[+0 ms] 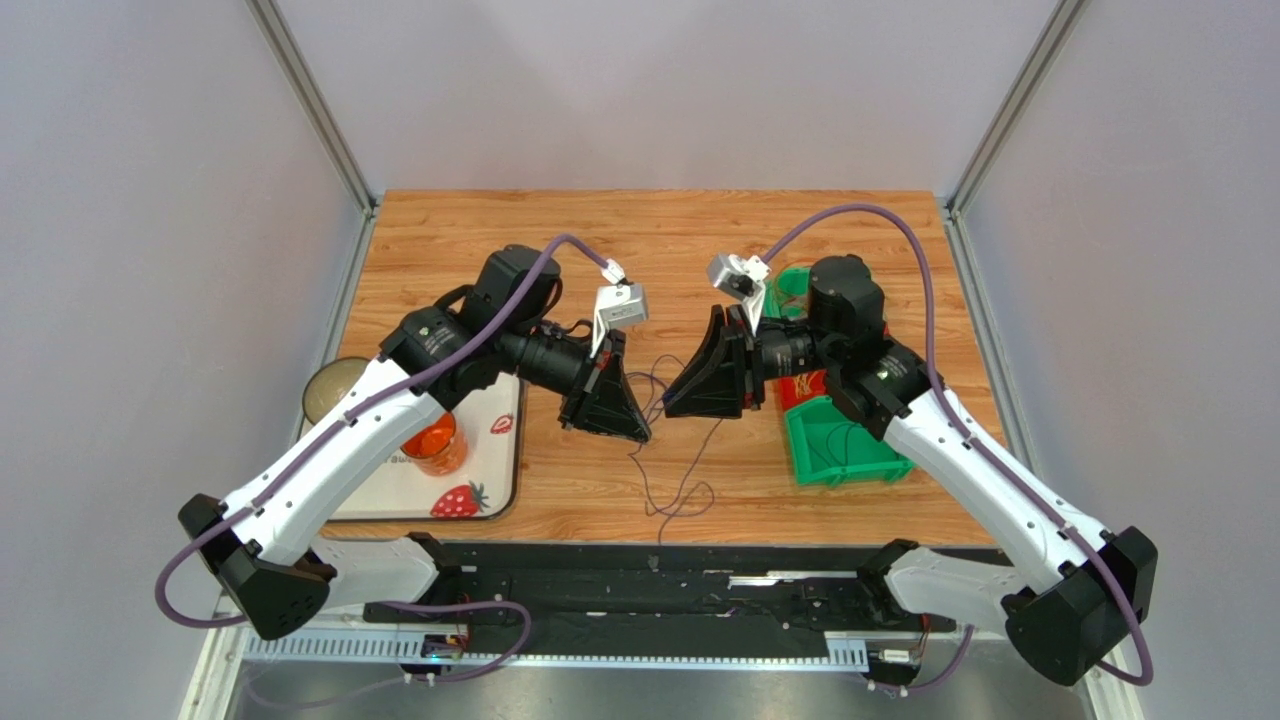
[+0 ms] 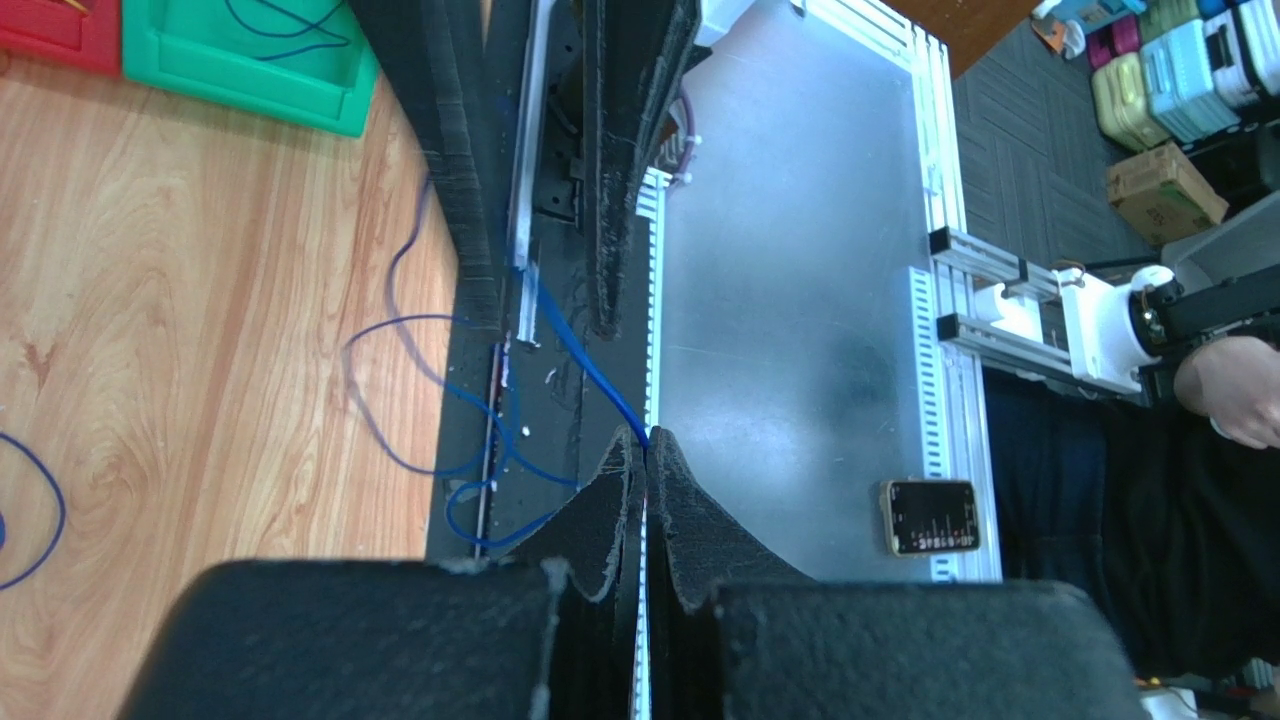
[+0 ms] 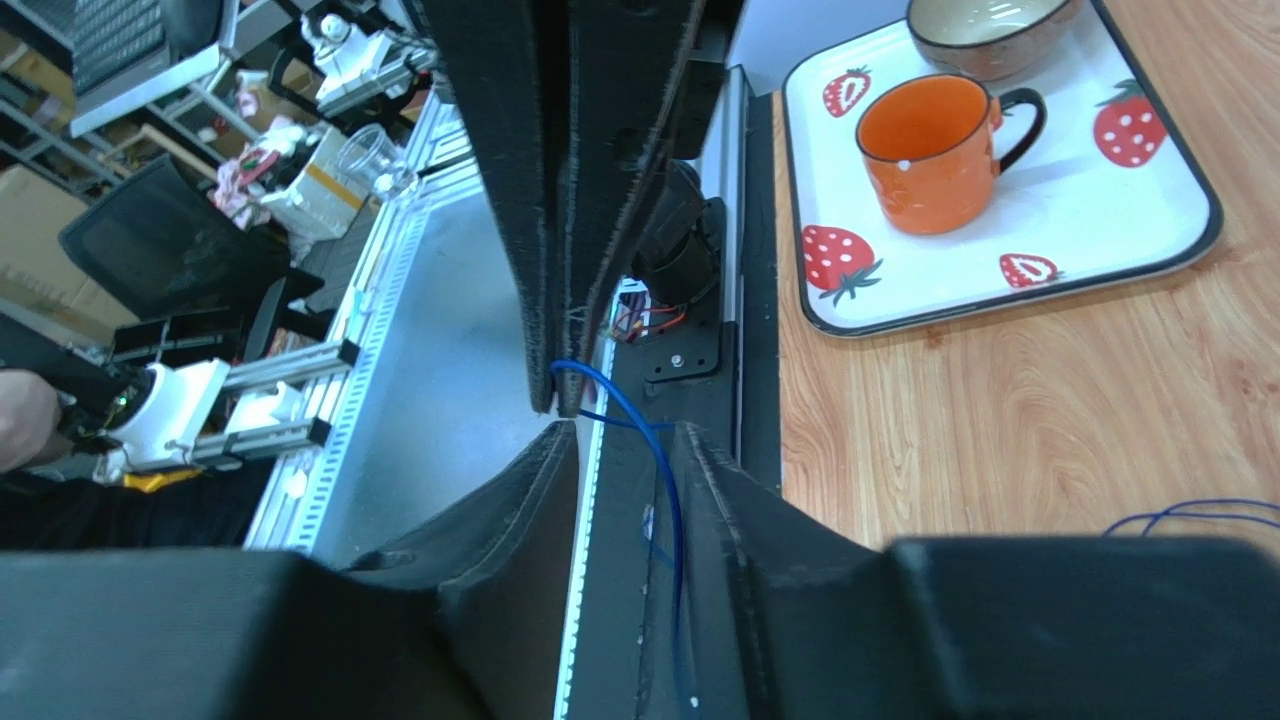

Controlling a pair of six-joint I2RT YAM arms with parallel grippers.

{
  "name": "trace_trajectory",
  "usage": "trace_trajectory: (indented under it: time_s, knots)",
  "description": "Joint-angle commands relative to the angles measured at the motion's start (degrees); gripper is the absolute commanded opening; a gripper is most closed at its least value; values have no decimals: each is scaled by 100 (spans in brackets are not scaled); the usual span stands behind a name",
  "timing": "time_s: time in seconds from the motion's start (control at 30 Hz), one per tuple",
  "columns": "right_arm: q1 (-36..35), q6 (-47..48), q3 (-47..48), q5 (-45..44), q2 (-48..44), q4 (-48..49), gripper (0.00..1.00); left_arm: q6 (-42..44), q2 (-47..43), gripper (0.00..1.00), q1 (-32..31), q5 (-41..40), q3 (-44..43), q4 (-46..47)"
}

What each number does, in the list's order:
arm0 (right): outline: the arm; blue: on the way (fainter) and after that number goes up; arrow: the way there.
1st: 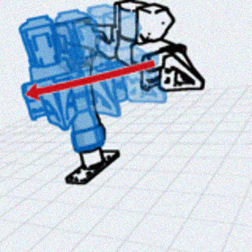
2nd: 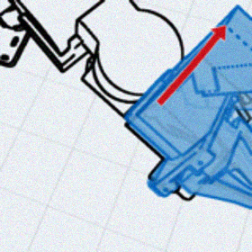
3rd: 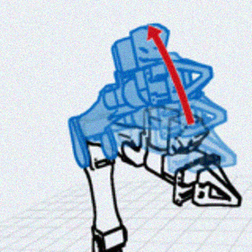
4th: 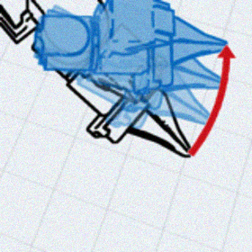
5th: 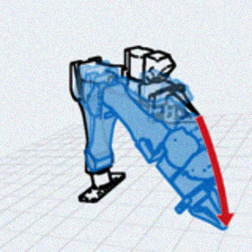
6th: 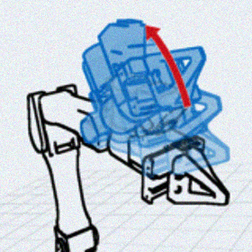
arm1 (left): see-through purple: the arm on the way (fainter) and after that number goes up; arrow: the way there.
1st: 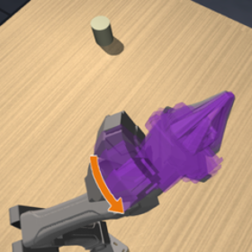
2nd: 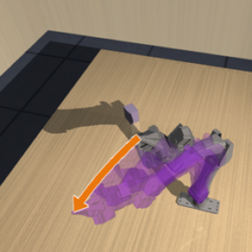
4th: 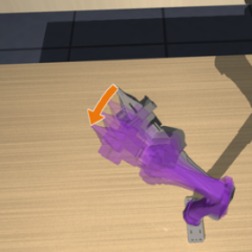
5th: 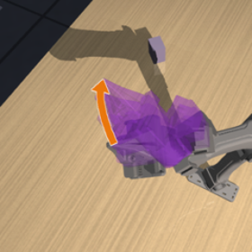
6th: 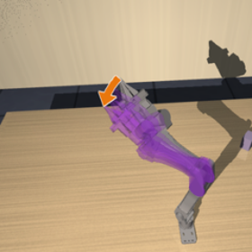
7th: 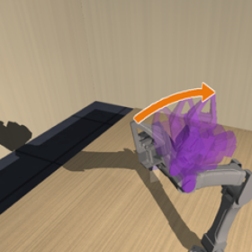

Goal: Untangle the cables
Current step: Untie the cable, then place the cable in the bin.

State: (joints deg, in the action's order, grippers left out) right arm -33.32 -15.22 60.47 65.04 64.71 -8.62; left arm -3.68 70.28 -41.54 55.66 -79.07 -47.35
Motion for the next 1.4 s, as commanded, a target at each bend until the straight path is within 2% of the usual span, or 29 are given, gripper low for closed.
trace_trajectory:
  time_s: [0.0, 0.03, 0.2, 0.3, 0.33, 0.43, 0.5, 0.53, 0.63, 0.77, 0.97, 1.2, 1.37]
  knots:
    - [-175, -68, 308, -52, 59, 238, 19, 17, 12, 0, -3, 130, 84, 253]
    - [-201, -121, 308, -78, 68, 282, 0, 8, 3, 0, -3, 121, 93, 262]
    - [-315, -411, 290, -262, 16, 589, 0, -53, 3, 1, -3, 7, 137, 279]
    - [-324, -385, 334, -814, -212, 511, 0, -150, -23, 32, -3, -370, 137, 297]
    - [-315, -324, 386, -1061, -283, 284, 0, -211, -84, 49, -3, -519, 137, 288]
    - [-315, -235, 545, -2264, -554, -59, 0, -308, -294, 63, -3, -1310, 225, 262]
    - [-315, -305, 632, -3394, -704, -227, 0, -308, -427, 66, -12, -1838, 339, 235]
    - [-315, -349, 659, -3688, -836, -367, 0, -361, -567, 67, -3, -2022, 400, 218]
    - [-315, -525, 773, -4375, -1012, -596, 0, -492, -804, 68, 14, -2857, 585, 217]
    - [-315, -780, 914, -5403, -1346, -868, 0, -739, -1139, 66, 14, -4620, 883, 340]
    - [-307, -920, 1177, -6835, -1610, -1527, 0, -915, -1464, 67, 14, -6179, 1095, 279]
    - [-315, -1553, 1414, -9171, -1883, -2573, 0, -976, -1298, 66, 14, -6541, 1113, 104]
    - [-307, -1913, 1687, -10237, -1804, -3478, 0, -994, -1183, 65, 14, -6585, 1095, 60]
